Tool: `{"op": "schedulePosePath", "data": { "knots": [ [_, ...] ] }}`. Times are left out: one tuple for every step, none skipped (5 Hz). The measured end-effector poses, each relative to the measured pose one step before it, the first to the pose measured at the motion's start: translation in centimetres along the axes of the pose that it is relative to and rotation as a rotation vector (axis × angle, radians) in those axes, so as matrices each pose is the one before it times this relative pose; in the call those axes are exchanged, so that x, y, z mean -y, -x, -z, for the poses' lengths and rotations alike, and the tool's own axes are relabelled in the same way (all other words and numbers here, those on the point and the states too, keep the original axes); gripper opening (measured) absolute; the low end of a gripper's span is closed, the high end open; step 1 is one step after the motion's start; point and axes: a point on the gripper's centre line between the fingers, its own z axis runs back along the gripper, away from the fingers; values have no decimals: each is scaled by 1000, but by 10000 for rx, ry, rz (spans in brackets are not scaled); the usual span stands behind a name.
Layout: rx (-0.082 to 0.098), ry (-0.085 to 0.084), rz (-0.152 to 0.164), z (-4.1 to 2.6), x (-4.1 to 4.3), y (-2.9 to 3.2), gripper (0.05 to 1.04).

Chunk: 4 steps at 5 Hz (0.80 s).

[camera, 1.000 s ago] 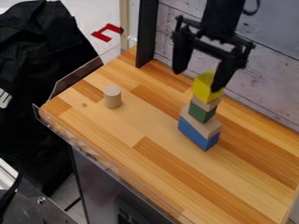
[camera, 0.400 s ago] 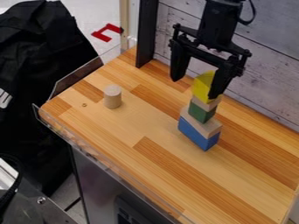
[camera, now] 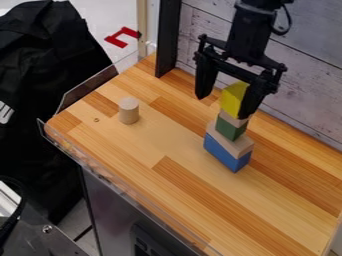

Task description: Move the yellow block from top of stack and move to the table.

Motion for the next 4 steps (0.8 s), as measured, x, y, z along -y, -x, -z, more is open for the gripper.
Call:
{"op": "schedulePosePath", "data": {
  "knots": [
    [96, 103, 22, -126, 221, -562, 952],
    [21, 93, -47, 166, 190, -480, 666],
    [29, 23, -46, -80, -9, -64, 557],
    [-51, 67, -131, -13, -50, 60, 557]
  ]
}}
